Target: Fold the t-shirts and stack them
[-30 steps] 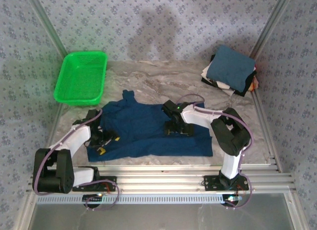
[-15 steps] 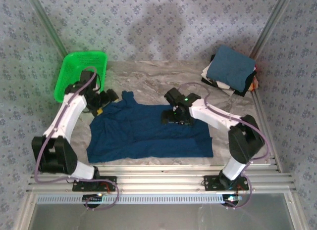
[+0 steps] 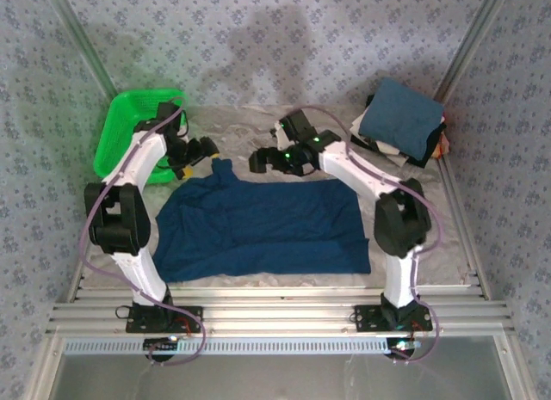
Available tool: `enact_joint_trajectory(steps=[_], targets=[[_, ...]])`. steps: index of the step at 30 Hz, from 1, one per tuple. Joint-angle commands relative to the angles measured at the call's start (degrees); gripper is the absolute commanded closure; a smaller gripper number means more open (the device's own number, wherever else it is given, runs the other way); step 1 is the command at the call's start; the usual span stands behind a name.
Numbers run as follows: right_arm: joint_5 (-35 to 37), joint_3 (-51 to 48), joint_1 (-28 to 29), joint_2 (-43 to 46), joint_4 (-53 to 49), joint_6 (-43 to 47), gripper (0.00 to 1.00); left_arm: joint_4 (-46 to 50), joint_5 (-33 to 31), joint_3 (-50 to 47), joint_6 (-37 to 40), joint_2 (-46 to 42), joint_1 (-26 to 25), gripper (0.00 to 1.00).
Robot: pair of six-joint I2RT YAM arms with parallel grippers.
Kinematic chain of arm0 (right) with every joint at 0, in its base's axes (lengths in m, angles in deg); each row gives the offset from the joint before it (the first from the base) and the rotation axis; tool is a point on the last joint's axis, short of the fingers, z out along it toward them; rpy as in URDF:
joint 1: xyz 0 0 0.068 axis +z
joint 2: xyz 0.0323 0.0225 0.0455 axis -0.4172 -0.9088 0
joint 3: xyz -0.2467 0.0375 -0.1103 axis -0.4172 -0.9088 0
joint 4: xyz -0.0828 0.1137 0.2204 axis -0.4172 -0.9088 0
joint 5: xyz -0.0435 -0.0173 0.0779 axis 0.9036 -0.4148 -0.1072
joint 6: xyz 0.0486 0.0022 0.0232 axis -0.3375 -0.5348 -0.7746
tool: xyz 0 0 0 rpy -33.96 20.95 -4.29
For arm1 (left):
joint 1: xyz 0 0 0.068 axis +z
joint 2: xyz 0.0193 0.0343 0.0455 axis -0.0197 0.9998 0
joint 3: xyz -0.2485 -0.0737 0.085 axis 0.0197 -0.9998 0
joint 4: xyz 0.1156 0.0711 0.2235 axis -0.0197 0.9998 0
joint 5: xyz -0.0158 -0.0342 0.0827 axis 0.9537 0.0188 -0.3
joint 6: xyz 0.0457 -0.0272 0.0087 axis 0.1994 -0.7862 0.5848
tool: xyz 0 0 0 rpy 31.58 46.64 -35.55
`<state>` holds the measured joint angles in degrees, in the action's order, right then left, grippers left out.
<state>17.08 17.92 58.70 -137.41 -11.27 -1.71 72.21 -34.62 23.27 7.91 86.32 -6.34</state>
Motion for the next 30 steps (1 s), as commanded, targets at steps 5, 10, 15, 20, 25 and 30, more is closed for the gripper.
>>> enact_joint_trajectory(steps=[5,10,15,20,25,30], targets=[[-5.39,21.18,0.54,-18.88,-2.95,-0.12,0.02,-3.18,0.20,-3.22,1.28,-10.68,3.76,0.08],[-7.03,29.88,0.17,-28.08,-1.19,-2.04,0.10,-3.83,0.43,-9.12,0.88,-15.02,4.49,0.09],[-8.05,34.79,0.23,-34.76,4.53,-3.94,0.16,-5.52,0.63,-17.79,-1.02,-17.75,4.43,0.12],[-8.10,40.84,0.59,-40.68,5.13,-4.98,0.20,-5.02,-2.19,-23.77,-1.04,-19.48,4.32,0.15],[-8.41,42.62,1.10,-43.18,8.96,-6.63,0.32,-5.79,-2.89,-28.32,-2.12,-19.21,4.42,0.19],[-10.11,45.11,2.11,-45.63,10.39,-7.82,0.41,-6.80,-3.29,-30.05,-2.13,-16.84,4.67,0.21]])
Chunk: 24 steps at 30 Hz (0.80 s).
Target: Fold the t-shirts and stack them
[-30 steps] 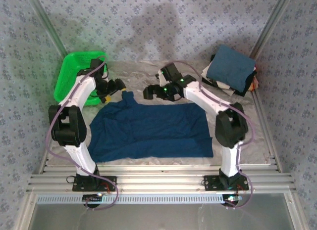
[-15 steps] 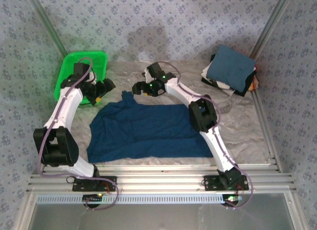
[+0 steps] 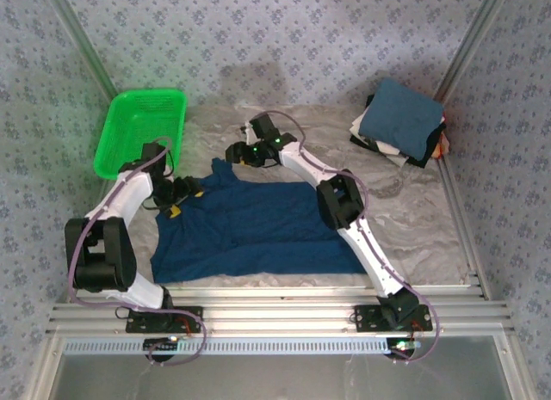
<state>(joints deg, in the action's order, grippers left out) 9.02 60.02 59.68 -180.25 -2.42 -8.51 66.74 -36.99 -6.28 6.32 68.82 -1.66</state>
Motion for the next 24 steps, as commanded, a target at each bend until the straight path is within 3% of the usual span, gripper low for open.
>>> enact_joint_trajectory(steps=[1,11,24], targets=[[-2.10,3.68,1.40,-3.50,0.89,-1.02,0.42,-1.56,-0.88,-0.62,-0.38,1.14,0.00,0.22],[-1.04,3.22,2.64,-4.15,0.19,-0.96,0.44,-3.32,-1.06,-1.76,-0.03,4.80,0.71,0.23],[-0.46,3.83,3.62,-4.15,0.29,-1.11,0.64,-5.75,-0.61,-3.53,0.18,7.59,2.26,0.24]])
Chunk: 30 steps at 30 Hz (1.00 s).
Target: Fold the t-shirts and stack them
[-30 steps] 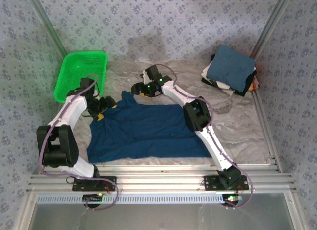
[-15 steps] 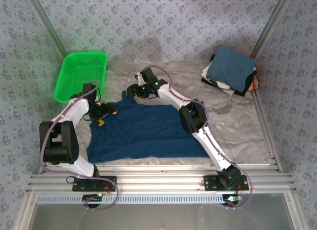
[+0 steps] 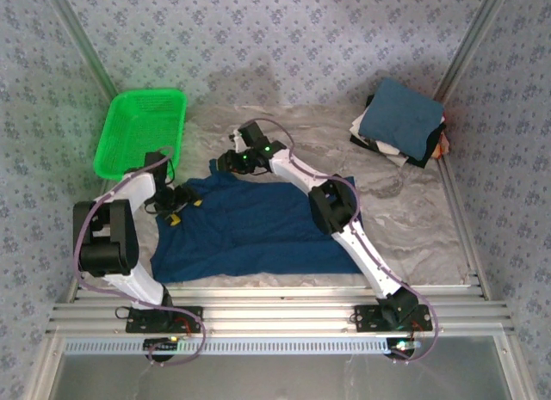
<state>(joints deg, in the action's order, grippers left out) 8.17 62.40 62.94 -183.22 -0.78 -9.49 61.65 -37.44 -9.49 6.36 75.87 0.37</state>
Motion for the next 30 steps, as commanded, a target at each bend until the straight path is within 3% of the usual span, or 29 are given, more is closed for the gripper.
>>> enact_joint_trajectory(steps=[1,5,11,30], targets=[[0.59,1.53,0.21,-1.10,-1.29,-0.45,0.66,-0.68,-0.22,-0.32,0.11,0.66,0.26,0.24],[1.96,2.24,-0.24,-0.12,-1.13,-0.73,0.82,-0.97,-0.12,-0.58,0.22,1.39,0.75,0.24],[4.00,1.74,-1.49,3.77,-0.29,-1.44,0.91,-2.09,0.32,-2.15,-0.57,2.58,2.53,0.24],[8.55,-19.11,-4.82,17.67,-1.83,-1.25,0.93,-4.16,-0.07,-5.59,-2.26,5.46,6.75,0.25]])
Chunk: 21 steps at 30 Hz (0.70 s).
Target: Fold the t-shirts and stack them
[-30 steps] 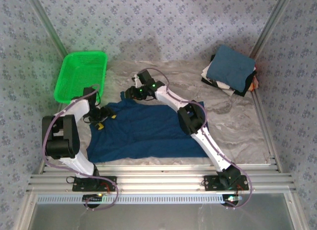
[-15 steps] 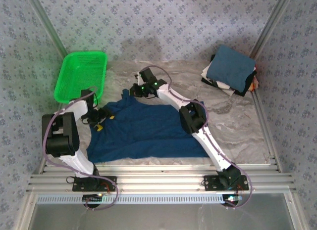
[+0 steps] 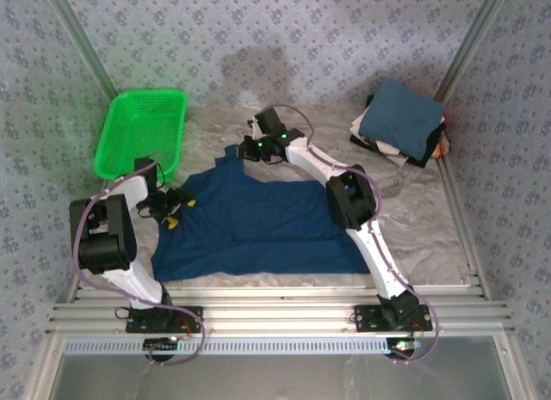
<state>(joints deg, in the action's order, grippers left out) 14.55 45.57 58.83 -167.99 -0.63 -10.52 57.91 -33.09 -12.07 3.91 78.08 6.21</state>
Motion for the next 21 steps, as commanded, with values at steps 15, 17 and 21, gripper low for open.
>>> enact_joint_trajectory(steps=[15,17,21], targets=[[5.80,-11.43,-1.94,4.45,-2.43,-6.19,0.65,6.11,-3.02,10.05,0.74,-11.34,-3.40,0.19],[5.70,-11.67,-2.04,5.19,-2.52,-6.30,0.56,7.29,-2.17,14.47,1.49,-11.42,-4.51,0.18],[5.29,-12.22,-2.27,7.74,-2.90,-5.43,0.42,10.29,-2.47,23.70,4.43,-8.40,-6.89,0.17]])
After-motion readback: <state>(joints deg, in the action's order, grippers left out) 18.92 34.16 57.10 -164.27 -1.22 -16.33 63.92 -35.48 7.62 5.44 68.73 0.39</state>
